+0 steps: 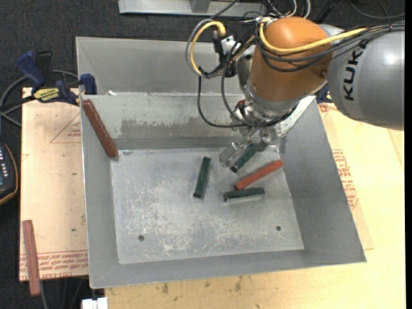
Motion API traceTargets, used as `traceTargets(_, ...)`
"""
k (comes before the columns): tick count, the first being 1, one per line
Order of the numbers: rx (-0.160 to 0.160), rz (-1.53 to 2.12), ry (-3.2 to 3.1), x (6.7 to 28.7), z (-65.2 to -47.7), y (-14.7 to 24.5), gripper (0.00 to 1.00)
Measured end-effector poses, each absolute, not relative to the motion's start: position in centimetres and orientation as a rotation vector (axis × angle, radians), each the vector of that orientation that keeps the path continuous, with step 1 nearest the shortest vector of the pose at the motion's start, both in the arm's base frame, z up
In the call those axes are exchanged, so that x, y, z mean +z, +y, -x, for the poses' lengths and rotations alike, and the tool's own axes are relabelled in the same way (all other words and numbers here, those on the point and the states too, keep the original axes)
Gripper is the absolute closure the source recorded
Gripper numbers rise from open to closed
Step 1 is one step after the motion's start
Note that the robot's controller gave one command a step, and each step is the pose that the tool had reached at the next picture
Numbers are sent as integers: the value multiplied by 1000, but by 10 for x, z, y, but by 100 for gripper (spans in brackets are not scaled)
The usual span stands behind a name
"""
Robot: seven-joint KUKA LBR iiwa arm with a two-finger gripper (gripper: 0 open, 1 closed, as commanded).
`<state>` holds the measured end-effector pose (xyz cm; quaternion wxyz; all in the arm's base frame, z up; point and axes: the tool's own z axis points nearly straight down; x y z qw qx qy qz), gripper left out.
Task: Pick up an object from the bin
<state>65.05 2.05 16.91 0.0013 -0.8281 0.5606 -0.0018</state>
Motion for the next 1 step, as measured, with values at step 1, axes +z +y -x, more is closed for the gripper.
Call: traceTargets(1, 3, 2420, 2003, 154, -632, -39, 0)
